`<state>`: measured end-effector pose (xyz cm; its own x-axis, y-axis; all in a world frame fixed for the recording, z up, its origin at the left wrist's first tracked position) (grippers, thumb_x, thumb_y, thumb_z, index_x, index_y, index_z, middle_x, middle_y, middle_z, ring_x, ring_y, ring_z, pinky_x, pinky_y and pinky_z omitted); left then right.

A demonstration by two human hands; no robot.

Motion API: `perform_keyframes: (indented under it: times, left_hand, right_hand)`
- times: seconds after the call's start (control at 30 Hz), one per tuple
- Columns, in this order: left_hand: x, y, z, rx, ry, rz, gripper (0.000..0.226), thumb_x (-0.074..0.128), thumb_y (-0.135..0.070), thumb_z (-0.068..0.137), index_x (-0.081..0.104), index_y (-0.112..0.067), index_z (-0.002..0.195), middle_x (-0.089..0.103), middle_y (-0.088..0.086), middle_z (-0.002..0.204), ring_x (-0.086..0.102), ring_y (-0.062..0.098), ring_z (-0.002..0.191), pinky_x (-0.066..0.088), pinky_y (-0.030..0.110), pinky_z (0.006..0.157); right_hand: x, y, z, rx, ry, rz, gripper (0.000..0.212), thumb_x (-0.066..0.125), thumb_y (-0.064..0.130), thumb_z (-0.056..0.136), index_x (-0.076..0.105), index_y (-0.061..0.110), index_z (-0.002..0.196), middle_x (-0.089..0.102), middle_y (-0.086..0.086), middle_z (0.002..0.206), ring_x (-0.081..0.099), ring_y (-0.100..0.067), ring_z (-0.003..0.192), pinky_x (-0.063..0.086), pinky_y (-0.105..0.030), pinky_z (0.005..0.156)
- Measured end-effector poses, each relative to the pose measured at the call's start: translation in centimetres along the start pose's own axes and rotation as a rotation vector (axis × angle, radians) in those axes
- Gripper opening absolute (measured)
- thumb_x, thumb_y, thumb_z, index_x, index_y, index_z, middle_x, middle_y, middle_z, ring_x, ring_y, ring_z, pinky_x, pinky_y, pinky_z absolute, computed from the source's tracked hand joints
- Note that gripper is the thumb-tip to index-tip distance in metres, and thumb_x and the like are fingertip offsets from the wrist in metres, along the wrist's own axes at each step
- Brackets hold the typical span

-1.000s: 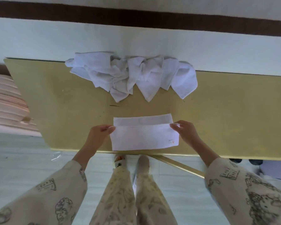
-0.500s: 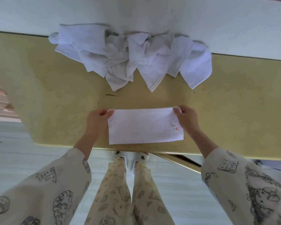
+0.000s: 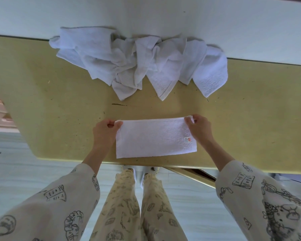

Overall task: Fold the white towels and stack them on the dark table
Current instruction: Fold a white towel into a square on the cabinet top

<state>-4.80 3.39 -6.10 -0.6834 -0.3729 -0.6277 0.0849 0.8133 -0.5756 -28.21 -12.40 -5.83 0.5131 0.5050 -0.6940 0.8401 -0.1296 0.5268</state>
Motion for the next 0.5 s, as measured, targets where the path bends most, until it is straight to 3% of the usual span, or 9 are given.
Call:
perform_keyframes:
  times: [0.13,0.3,0.5]
  left_hand:
    - [0.10,0.05,-0.21,0.002,-0.016,-0.025,0.020,0.064,-0.024,0.085,0.064,-0.005,0.090,0.059,0.003,0.079,0.048,0.012,0.066,0.035,0.013,0.056]
    - [0.11,0.01,-0.17,-0.009,-0.034,-0.025,0.022,0.065,-0.027,0.084,0.063,-0.006,0.091,0.060,0.004,0.082,0.050,0.014,0.069,0.034,0.013,0.056]
    - [0.08,0.05,-0.46,-0.002,-0.055,-0.025,0.021,0.064,-0.027,0.085,0.064,-0.007,0.090,0.062,0.006,0.082,0.052,0.016,0.070,0.034,0.011,0.054]
  right_hand:
    - [-0.07,-0.06,0.00,0.015,-0.003,0.001,0.041,0.052,0.024,0.092,0.034,0.018,0.056,0.037,0.004,0.054,0.034,-0.009,0.051,0.023,-0.022,0.047]
    - [-0.10,-0.08,-0.03,0.037,0.010,0.022,0.027,0.055,0.027,0.091,0.052,0.006,0.075,0.048,-0.002,0.065,0.042,-0.016,0.060,0.030,-0.022,0.052]
    - [-0.01,-0.17,-0.13,0.031,-0.001,0.039,0.030,0.054,0.029,0.091,0.059,-0.002,0.092,0.056,-0.008,0.078,0.048,-0.019,0.070,0.034,-0.026,0.055]
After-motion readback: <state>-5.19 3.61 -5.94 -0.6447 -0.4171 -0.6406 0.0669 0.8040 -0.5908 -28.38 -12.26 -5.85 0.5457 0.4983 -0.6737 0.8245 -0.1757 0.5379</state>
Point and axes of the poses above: each hand's wrist, its own z-axis towards the middle knuckle, its own x-axis out of the palm, y = z × x, the point moved 1 cm from there along z, towards the middle knuckle
